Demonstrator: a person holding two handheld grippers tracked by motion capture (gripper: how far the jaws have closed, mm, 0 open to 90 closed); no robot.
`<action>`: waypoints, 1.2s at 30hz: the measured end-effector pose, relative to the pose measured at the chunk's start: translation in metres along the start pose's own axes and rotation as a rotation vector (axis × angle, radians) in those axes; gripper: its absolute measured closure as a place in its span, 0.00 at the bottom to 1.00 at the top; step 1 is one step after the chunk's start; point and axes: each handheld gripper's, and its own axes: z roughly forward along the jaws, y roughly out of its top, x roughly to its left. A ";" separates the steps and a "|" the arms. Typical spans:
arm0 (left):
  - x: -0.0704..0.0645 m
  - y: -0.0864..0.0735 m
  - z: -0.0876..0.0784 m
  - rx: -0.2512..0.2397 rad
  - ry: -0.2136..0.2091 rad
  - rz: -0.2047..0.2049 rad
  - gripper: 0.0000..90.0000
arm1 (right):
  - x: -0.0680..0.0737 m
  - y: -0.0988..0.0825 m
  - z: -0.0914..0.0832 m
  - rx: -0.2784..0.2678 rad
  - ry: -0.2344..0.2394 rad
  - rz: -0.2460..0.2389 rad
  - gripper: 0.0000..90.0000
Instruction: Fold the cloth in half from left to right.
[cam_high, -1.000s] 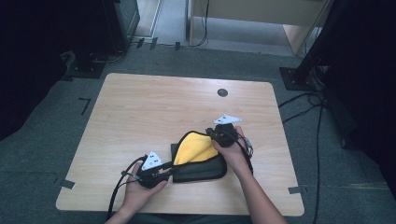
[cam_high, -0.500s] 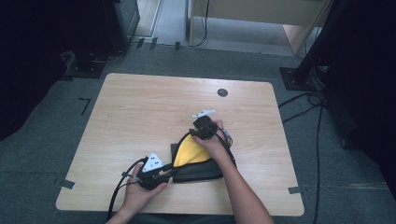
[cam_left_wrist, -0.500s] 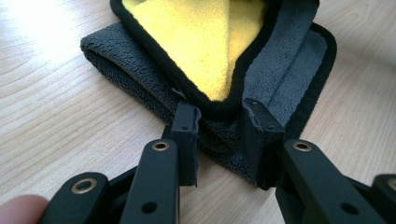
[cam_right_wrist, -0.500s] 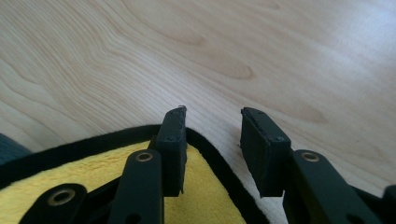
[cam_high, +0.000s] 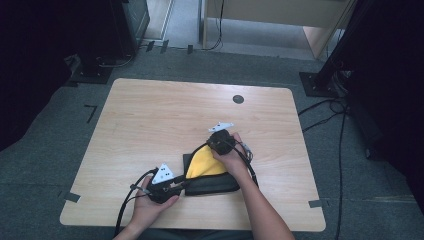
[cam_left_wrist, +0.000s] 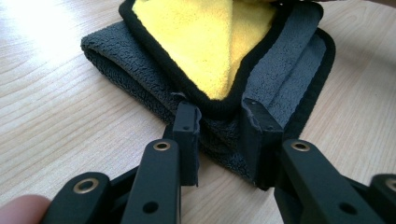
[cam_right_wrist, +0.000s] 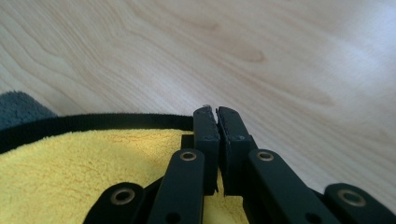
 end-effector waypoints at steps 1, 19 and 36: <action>0.000 0.000 0.000 -0.004 -0.002 0.003 0.79 | 0.000 0.000 -0.005 -0.025 -0.002 0.014 0.98; -0.007 -0.002 -0.006 0.004 -0.024 0.044 0.81 | -0.004 -0.069 -0.089 -0.200 0.038 0.056 0.97; -0.016 -0.002 -0.015 -0.025 -0.063 0.051 0.65 | 0.000 -0.105 -0.125 -0.271 0.080 0.147 0.97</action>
